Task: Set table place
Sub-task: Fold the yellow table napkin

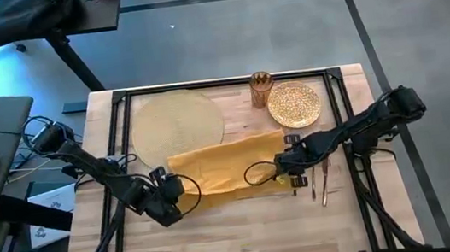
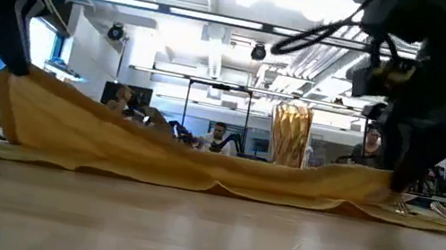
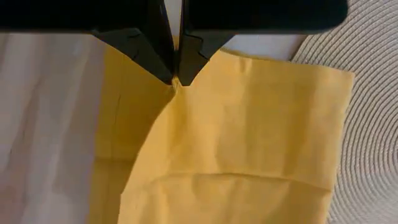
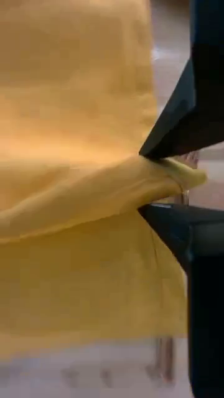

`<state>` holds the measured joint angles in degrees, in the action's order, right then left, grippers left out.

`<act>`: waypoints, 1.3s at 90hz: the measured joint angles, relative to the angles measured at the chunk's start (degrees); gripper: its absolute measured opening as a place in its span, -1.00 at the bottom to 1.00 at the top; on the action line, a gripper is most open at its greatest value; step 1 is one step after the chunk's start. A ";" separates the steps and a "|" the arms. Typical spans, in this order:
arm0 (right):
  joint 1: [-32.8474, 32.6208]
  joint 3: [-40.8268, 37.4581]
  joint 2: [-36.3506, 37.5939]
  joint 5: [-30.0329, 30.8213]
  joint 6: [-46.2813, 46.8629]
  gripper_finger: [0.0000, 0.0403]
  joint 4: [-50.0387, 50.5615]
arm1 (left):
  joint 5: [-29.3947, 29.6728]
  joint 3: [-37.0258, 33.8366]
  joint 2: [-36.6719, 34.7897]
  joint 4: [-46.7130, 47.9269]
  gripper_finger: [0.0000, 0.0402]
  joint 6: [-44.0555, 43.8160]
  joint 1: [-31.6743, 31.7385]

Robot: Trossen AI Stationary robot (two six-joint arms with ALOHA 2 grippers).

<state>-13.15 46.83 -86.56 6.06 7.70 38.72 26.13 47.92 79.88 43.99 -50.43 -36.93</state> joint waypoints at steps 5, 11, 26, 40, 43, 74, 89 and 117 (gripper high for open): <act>0.32 -0.07 0.00 -3.51 -1.41 -0.33 -1.25 | -0.05 0.00 -0.02 0.02 -1.00 0.00 0.00; 0.86 -0.07 0.00 -7.05 -2.21 -0.31 -1.98 | -0.06 0.00 -0.02 0.01 -1.00 0.00 0.00; 1.15 -0.07 0.00 -10.65 -1.71 -0.31 -1.93 | -0.27 0.00 -0.02 0.04 -1.00 -0.29 0.00; 0.08 -0.15 0.00 -9.42 -3.51 -0.31 -1.76 | -0.33 0.00 -0.02 0.07 -1.00 -0.31 -0.02; -0.45 -0.15 0.00 -8.14 -4.58 -0.31 -1.66 | -0.33 0.00 -0.02 0.07 -1.00 -0.31 -0.02; -2.73 -0.17 -3.50 -5.75 -11.85 -0.32 0.46 | -0.35 0.02 -0.02 -0.11 -1.00 -0.52 -0.02; -2.78 -0.13 -5.19 -4.91 -12.95 -0.48 0.31 | -0.34 0.02 -0.04 -0.13 -1.00 -0.51 -0.04; -2.75 0.49 -5.04 -5.17 -10.20 -0.98 3.37 | -0.96 0.02 -0.07 -0.17 -1.00 -0.49 -0.02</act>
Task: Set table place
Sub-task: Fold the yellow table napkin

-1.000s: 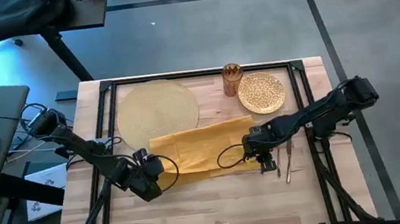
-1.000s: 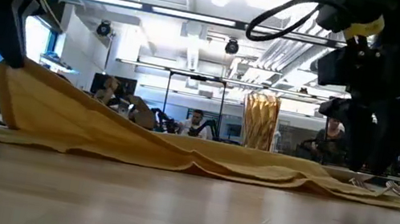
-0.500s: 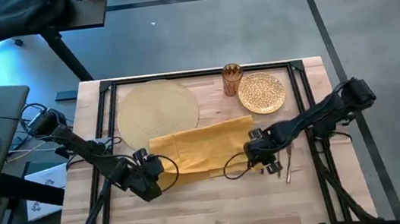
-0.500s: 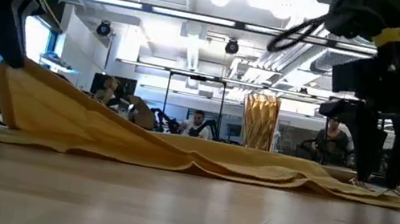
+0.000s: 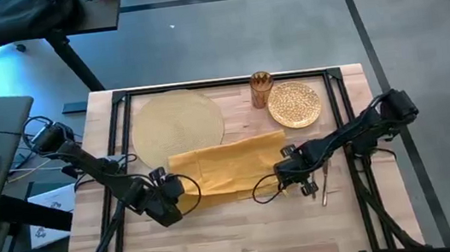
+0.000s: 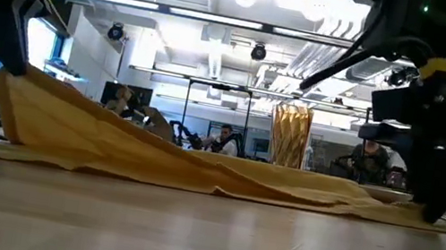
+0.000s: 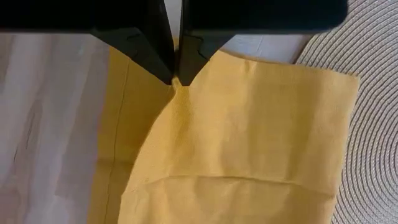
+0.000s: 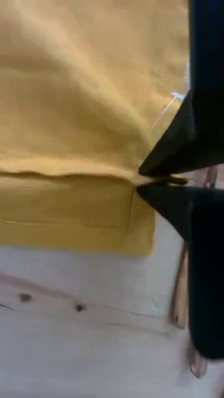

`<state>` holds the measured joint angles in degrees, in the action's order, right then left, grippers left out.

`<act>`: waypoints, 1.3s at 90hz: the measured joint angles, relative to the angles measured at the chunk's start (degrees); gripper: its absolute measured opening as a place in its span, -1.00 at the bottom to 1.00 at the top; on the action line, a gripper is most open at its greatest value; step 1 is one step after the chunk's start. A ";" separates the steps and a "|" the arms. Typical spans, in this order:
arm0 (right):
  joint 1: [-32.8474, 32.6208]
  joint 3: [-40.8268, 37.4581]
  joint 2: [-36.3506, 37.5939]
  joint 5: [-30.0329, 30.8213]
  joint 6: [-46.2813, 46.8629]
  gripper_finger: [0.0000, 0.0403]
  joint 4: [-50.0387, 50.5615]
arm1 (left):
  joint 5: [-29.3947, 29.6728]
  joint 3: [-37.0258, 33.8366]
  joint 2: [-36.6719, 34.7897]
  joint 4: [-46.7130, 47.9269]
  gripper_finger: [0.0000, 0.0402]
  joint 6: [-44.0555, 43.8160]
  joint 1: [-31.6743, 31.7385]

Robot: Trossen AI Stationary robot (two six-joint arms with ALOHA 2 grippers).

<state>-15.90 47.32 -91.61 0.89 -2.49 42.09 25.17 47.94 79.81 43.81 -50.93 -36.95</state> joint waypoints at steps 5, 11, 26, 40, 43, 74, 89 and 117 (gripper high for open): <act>0.00 0.68 0.02 -0.37 -0.05 -0.97 1.05 | -0.37 0.00 0.00 0.04 -1.00 -0.01 0.00; 0.00 1.89 0.02 -0.45 0.62 -0.97 2.84 | -0.72 0.02 0.00 0.02 -1.00 0.01 -0.02; 0.17 2.69 0.08 -0.52 5.11 -0.97 2.62 | -0.70 0.04 -0.02 0.07 -1.00 0.03 0.00; 0.17 1.38 0.08 -1.88 6.56 -0.81 1.28 | -0.70 0.04 -0.02 0.07 -1.00 -0.01 -0.02; 0.17 1.06 0.08 -2.41 7.09 -0.76 1.02 | -0.70 0.04 -0.02 0.07 -1.00 -0.02 -0.01; 0.15 0.23 0.06 -2.57 8.61 -0.56 0.50 | -0.68 0.04 -0.02 0.04 -1.00 -0.47 -0.01; 0.15 0.23 0.06 -1.97 7.91 -0.81 0.30 | -0.68 0.04 -0.02 0.04 -1.00 -0.49 0.00; 0.13 3.72 0.06 -1.92 5.08 -1.00 7.82 | -0.40 0.88 -0.07 4.65 -1.00 -2.44 -0.02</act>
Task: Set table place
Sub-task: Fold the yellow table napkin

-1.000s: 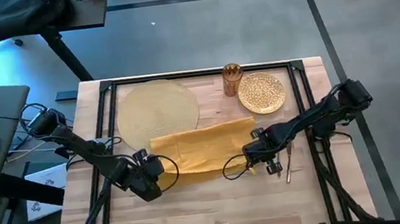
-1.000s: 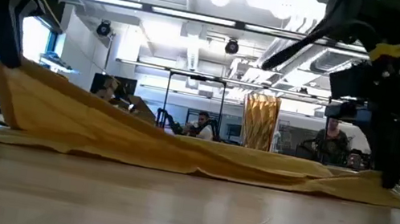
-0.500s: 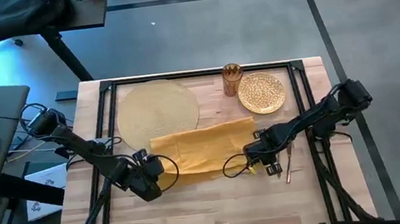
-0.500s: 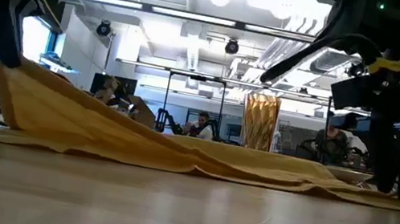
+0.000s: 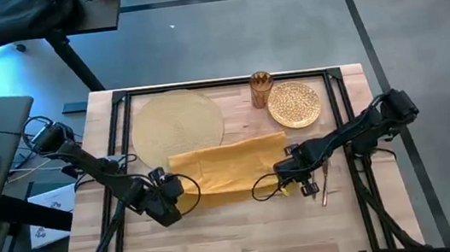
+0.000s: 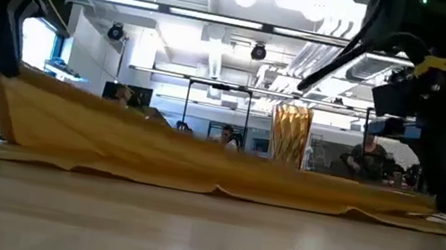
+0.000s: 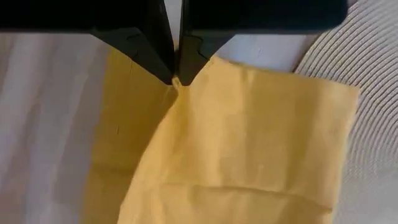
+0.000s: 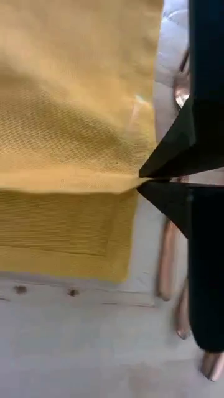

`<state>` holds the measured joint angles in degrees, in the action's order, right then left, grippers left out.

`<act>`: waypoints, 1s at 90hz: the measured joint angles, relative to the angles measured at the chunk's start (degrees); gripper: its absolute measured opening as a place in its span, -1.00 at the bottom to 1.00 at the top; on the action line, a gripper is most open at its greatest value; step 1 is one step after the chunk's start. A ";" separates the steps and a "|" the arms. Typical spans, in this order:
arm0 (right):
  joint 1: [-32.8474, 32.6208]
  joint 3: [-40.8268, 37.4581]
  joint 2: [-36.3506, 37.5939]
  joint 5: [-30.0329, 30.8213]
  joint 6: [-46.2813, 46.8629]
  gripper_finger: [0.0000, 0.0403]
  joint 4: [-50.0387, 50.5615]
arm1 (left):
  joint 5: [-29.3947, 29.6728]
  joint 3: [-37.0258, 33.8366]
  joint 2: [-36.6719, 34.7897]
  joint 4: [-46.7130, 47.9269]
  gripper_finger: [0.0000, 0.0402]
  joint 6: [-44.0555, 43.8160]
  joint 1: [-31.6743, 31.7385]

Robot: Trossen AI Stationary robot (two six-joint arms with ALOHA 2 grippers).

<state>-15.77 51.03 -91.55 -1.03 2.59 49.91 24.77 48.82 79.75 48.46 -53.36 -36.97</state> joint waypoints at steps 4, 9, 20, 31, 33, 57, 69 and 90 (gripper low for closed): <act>0.00 0.95 0.00 0.20 -0.01 -1.00 1.79 | 0.73 1.12 -0.03 2.45 -1.00 -0.43 0.02; 0.00 2.05 0.00 0.95 0.26 -1.00 3.81 | 1.82 2.69 -0.13 5.64 -1.00 -0.39 0.02; 0.00 4.56 0.00 2.09 3.01 -1.00 8.28 | 2.97 6.06 -0.17 9.93 -1.00 2.35 0.02; -0.03 5.54 0.00 2.11 8.26 -1.00 9.88 | 1.28 7.95 -0.20 10.67 -1.00 5.89 -0.42; -0.12 5.54 0.00 2.11 9.39 -1.00 9.88 | 0.81 7.98 -0.20 10.58 -1.00 6.45 -0.72; -5.49 3.97 0.02 3.49 17.33 -1.00 7.18 | 1.12 4.82 -0.20 8.67 -1.00 4.31 -4.54; -7.87 3.96 0.02 5.50 20.73 -1.00 6.36 | 0.13 2.39 -0.10 5.05 -1.00 1.13 -5.24; -10.11 5.32 0.04 3.81 24.45 -1.00 11.32 | -2.26 4.54 0.00 3.77 -1.00 1.95 -5.23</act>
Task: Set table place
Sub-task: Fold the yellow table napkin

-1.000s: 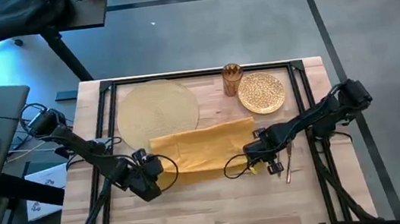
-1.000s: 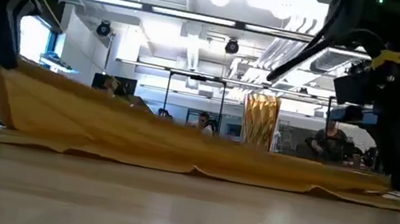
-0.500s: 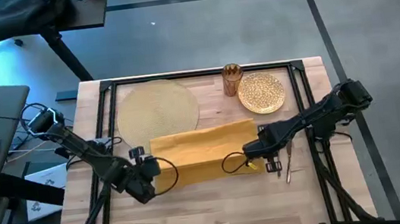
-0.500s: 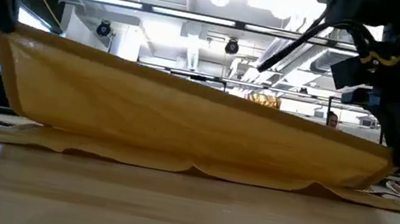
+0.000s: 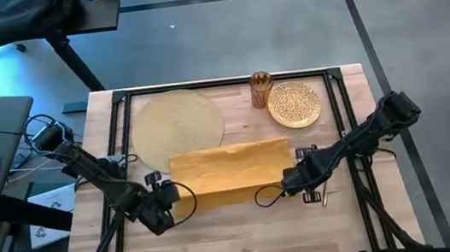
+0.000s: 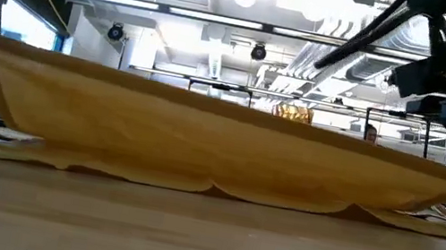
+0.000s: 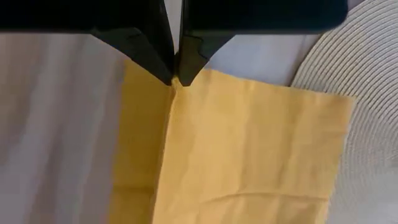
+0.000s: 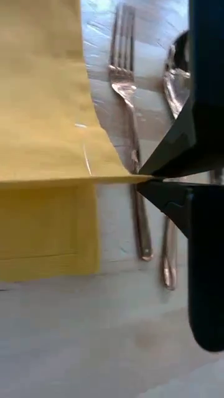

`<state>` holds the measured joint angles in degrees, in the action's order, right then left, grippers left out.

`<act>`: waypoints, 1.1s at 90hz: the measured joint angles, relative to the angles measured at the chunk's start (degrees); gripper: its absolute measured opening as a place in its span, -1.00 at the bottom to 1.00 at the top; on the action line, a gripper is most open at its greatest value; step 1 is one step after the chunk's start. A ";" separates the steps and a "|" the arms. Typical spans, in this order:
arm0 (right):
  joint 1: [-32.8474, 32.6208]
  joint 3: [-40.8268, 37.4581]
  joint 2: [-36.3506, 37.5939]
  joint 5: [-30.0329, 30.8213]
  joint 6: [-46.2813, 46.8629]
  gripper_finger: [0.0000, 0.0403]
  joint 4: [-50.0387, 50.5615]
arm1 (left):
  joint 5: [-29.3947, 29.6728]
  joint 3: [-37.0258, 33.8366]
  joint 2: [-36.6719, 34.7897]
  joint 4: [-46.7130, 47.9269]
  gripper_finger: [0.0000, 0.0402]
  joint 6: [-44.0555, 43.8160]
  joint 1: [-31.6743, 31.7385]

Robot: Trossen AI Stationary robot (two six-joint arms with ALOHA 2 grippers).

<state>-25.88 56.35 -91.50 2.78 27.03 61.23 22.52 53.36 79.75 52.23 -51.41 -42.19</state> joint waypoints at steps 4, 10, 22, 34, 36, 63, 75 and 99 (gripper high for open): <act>-0.55 0.97 0.04 0.07 0.81 -1.00 2.29 | -0.86 0.88 -0.02 1.21 -1.00 -0.08 -0.25; -1.08 2.96 0.04 1.45 1.50 -1.00 5.43 | -0.31 2.05 -0.01 2.78 -1.00 -0.95 -0.42; -1.28 6.34 0.09 4.21 3.52 -1.00 6.91 | 0.71 3.08 -0.05 4.35 -1.00 -2.40 -0.41; -1.28 5.92 0.11 4.26 2.79 -1.00 3.30 | 1.35 2.10 -0.04 3.98 -1.00 -2.43 -0.64; -1.28 5.48 0.11 4.21 2.52 -1.00 2.49 | 1.28 1.80 -0.04 3.67 -1.00 -2.47 -0.64; -2.01 -1.62 0.10 0.36 -4.55 -1.00 -16.34 | 0.37 0.57 -0.04 1.57 -1.00 -2.55 -0.59; -2.79 -5.81 0.09 -1.92 -9.43 -0.91 -26.79 | 0.33 0.57 -0.04 1.48 -1.00 -3.53 -0.59; -3.09 -9.36 0.09 -1.74 -16.32 -0.54 -31.74 | -0.01 0.59 -0.04 1.45 -1.00 -4.87 -0.59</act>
<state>-28.97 46.99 -91.42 1.04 10.72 29.48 22.50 53.95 79.70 53.68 -56.28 -42.78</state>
